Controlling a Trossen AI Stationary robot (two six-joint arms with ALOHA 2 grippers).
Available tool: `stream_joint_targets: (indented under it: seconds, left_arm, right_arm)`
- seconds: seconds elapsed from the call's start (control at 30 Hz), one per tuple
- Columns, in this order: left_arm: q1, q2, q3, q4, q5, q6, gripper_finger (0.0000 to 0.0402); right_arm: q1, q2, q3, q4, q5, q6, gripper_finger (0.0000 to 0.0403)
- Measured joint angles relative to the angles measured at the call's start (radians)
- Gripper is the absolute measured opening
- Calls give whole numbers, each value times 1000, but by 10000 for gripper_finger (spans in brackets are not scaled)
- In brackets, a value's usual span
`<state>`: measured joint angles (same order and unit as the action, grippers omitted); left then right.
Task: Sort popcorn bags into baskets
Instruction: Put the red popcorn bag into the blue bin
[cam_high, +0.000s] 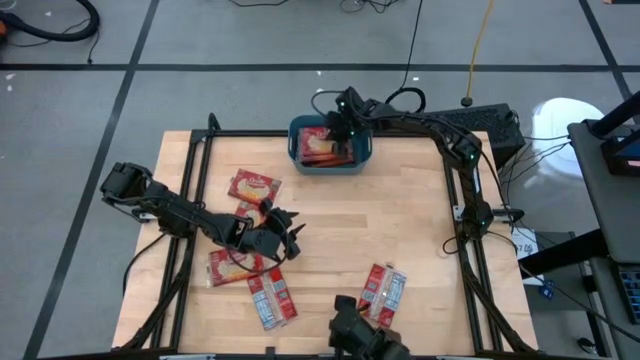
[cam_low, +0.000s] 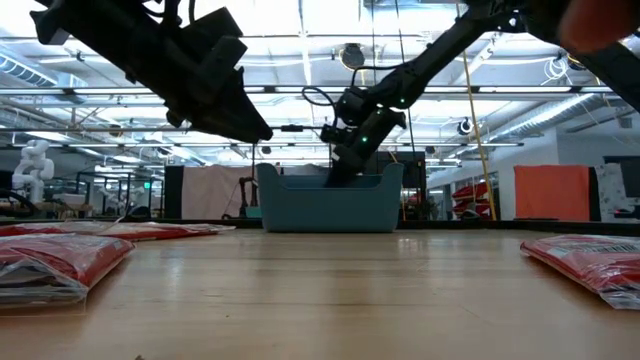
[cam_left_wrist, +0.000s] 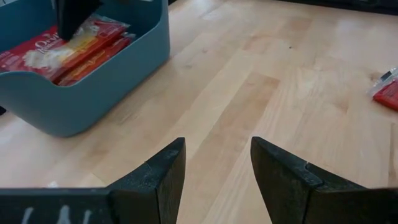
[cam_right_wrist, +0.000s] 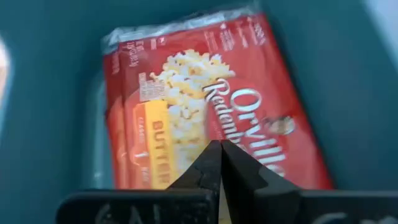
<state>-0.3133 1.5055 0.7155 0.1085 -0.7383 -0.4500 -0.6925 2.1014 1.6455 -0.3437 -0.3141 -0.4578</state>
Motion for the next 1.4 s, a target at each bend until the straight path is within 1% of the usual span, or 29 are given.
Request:
stream_joint_targets:
  seconds: [0.2, 0.3, 0.43, 0.6, 0.73, 0.83, 0.93, 1.0, 1.1, 1.17, 1.23, 1.4]
  left_arm:
    - [16, 0, 0, 0, 0, 0, 186]
    - [19, 0, 0, 1, 0, 0, 186]
    - [18, 0, 0, 1, 4, 1, 186]
    - [18, 0, 0, 1, 5, 1, 186]
    - [18, 0, 0, 0, 5, 1, 186]
    - [18, 0, 0, 0, 5, 0, 186]
    - [17, 0, 0, 0, 5, 0, 186]
    - [17, 0, 0, -2, 6, 0, 186]
    - [17, 0, 0, -1, 6, 6, 186]
    - [17, 0, 0, -1, 8, 25, 186]
    - [17, 0, 0, -1, 15, 44, 186]
    - [17, 0, 0, -7, 29, 52, 186]
  right_arm:
    - [-14, 32, 0, 92, 5, 9, 6]
    - [-14, 39, 0, 111, 5, 13, 6]
    - [-3, 27, 0, 105, 58, 14, 6]
    - [20, -54, -1, 81, 21, 50, 6]
    - [61, -136, -2, -21, 17, 54, 6]
    - [104, -228, -52, -81, 13, 72, 6]
    - [151, -354, -180, -85, -8, 110, 6]
    - [192, -454, -304, -64, -1, 150, 6]
    - [263, -628, -502, 28, 13, 244, 6]
    - [328, -748, -629, 104, 106, 346, 6]
    - [402, -858, -747, 162, 209, 406, 6]
    - [599, -1075, -994, 306, 373, 515, 6]
